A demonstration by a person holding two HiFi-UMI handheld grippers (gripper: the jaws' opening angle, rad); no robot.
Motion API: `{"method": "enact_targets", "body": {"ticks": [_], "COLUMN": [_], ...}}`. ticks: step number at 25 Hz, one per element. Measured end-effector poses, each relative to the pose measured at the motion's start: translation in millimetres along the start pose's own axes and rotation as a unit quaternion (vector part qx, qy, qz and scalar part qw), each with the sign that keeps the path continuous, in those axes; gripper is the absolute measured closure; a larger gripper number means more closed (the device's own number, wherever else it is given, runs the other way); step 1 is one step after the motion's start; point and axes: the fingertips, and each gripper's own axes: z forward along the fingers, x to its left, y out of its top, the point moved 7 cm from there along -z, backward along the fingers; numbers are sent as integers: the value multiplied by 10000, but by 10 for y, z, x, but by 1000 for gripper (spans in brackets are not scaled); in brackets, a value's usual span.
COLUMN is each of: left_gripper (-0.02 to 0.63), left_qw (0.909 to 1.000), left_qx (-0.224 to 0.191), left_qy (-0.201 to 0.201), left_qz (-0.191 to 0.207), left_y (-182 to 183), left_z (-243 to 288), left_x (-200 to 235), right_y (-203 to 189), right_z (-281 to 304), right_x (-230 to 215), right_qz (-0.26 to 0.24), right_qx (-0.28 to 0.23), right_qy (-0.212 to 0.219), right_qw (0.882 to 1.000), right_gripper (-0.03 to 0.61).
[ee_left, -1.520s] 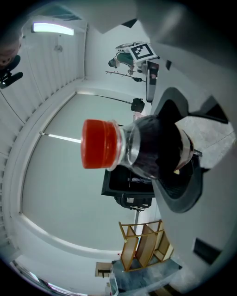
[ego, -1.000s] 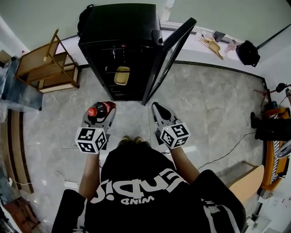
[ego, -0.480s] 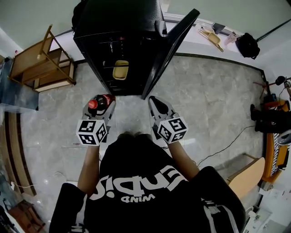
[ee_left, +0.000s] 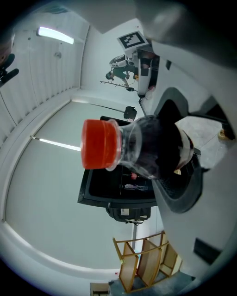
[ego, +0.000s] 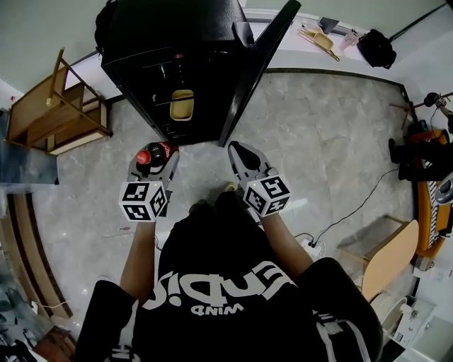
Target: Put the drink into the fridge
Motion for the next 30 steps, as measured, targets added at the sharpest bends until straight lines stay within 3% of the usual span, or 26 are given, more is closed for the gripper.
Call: {"method": "enact_targets", "body": {"ticks": [12, 30], "left_gripper": [307, 307], "left_qw": [10000, 9988], "left_qx": [48, 310], "left_qy": [14, 372], "left_qz": [20, 12], "left_y": [-201, -532], "left_z": [787, 1922], "left_x": [288, 781], "right_y": [-203, -437], "right_z": [201, 748], "right_x": [-163, -332], "right_qz": [81, 63], "right_qx": [-177, -179], "right_qy": [-160, 104], "right_qw": [9997, 9998], "right_gripper": [554, 554]}}
